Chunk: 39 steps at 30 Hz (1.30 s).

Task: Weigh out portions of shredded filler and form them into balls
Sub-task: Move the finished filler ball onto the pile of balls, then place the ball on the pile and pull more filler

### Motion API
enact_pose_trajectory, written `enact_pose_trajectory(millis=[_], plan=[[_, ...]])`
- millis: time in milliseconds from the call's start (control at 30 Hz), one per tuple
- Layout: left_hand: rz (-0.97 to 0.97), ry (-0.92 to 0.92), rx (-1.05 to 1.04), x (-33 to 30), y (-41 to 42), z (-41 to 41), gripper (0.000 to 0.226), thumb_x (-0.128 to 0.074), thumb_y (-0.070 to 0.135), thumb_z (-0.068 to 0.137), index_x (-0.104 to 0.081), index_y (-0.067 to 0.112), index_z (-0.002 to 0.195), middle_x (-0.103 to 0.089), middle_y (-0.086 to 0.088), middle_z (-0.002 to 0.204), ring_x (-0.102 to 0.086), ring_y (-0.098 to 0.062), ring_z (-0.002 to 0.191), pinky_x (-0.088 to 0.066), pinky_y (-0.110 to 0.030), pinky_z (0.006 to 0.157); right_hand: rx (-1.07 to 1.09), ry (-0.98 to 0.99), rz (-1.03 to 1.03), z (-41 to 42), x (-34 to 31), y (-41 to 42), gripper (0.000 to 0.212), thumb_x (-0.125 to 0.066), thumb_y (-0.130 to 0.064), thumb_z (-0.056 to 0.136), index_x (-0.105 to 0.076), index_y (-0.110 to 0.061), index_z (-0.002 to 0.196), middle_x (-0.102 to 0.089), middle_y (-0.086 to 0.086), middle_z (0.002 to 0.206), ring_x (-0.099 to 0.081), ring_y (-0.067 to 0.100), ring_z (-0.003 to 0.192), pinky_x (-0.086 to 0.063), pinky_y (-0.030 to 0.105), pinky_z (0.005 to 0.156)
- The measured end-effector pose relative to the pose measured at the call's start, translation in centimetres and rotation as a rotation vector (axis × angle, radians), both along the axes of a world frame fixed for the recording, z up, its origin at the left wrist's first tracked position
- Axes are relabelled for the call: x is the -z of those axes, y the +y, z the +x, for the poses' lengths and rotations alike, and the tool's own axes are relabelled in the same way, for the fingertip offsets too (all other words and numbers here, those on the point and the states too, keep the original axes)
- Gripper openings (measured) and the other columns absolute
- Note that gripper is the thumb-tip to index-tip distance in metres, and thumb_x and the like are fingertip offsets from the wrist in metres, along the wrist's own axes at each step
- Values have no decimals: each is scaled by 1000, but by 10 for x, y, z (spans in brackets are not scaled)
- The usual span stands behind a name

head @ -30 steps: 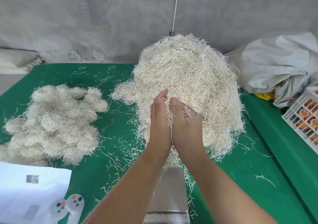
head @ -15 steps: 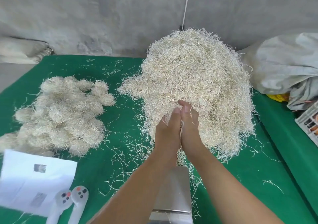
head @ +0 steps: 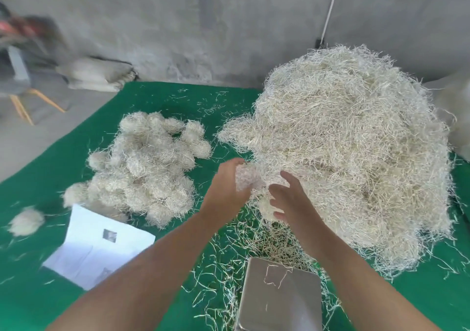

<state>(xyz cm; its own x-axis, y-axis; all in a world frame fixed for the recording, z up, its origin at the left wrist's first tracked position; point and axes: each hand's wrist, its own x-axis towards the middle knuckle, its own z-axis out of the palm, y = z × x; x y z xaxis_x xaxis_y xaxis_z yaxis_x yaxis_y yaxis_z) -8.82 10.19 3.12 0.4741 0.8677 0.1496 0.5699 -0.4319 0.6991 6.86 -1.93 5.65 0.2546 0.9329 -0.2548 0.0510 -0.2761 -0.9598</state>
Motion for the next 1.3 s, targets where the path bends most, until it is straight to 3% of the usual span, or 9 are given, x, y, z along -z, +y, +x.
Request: enact_pose_trajectory(millis=[133,267,400,567,633,833,1067,1167,1300], plan=[[328,494,-210,-27,72,-48,71,-73,32,91,-35,32,151,-49,4,145,-63,-12,106,-55,-41,99,-56,-94,5,2,4,10,68,-61,-78,73,-40,-61,135,-60,-21,129,-67,14,112,-51,56,105],[387,780,-400,-67,129,-97,89,-71,6,88,-22,31,158,-25,-6,167,-27,-37,153,-12,-72,121,-109,-142,22,5,12,20,68,-60,-77,80,-39,-56,141,-58,-23,127,-68,15,110,-50,56,106],[230,912,-437,-88,161,-124,103,-66,54,94,12,41,161,29,-7,168,20,-45,154,8,-78,114,-155,-208,38,1,9,25,73,-56,-82,82,-36,-52,146,-56,-29,126,-66,6,110,-54,41,95],[95,1010,-243,-31,137,-105,95,-49,71,93,13,44,160,41,-8,160,31,-48,148,21,-78,109,-113,-365,-24,8,29,21,59,-59,-50,97,-37,-37,150,-55,-13,141,-60,0,109,-56,30,89],[143,975,-171,6,109,-83,83,-46,60,98,4,43,162,29,-9,167,17,-47,154,11,-73,118,-92,-430,-89,12,42,16,57,-61,-38,101,-36,-32,152,-48,-8,150,-58,-1,109,-49,15,77],[-14,565,156,73,5,7,67,-58,39,100,-25,37,158,-20,-1,167,-30,-30,152,-20,-51,127,100,-953,-333,55,85,-2,94,-71,-45,90,-12,-30,161,-13,0,171,-24,34,152,-28,53,121],[-236,288,313,89,-72,74,59,-52,38,101,-29,39,155,-34,3,162,-41,-15,142,-33,-36,120,-116,-853,-730,96,142,-38,126,-69,-48,92,42,-33,149,-77,-3,95,-68,15,84,-34,55,113],[-378,196,349,90,-86,88,55,-51,41,101,-30,44,152,-34,5,160,-50,-12,130,-37,-32,112,-22,-508,-684,109,155,-44,99,-68,-34,95,2,-24,164,-69,11,129,-66,18,85,-46,44,93],[-586,42,279,91,-93,93,58,-57,32,100,-35,39,153,-33,4,162,-51,24,102,-44,-6,88,-52,-549,-741,111,155,-43,52,-54,-21,101,-47,-6,150,-67,7,109,-57,14,75,-49,27,71]])
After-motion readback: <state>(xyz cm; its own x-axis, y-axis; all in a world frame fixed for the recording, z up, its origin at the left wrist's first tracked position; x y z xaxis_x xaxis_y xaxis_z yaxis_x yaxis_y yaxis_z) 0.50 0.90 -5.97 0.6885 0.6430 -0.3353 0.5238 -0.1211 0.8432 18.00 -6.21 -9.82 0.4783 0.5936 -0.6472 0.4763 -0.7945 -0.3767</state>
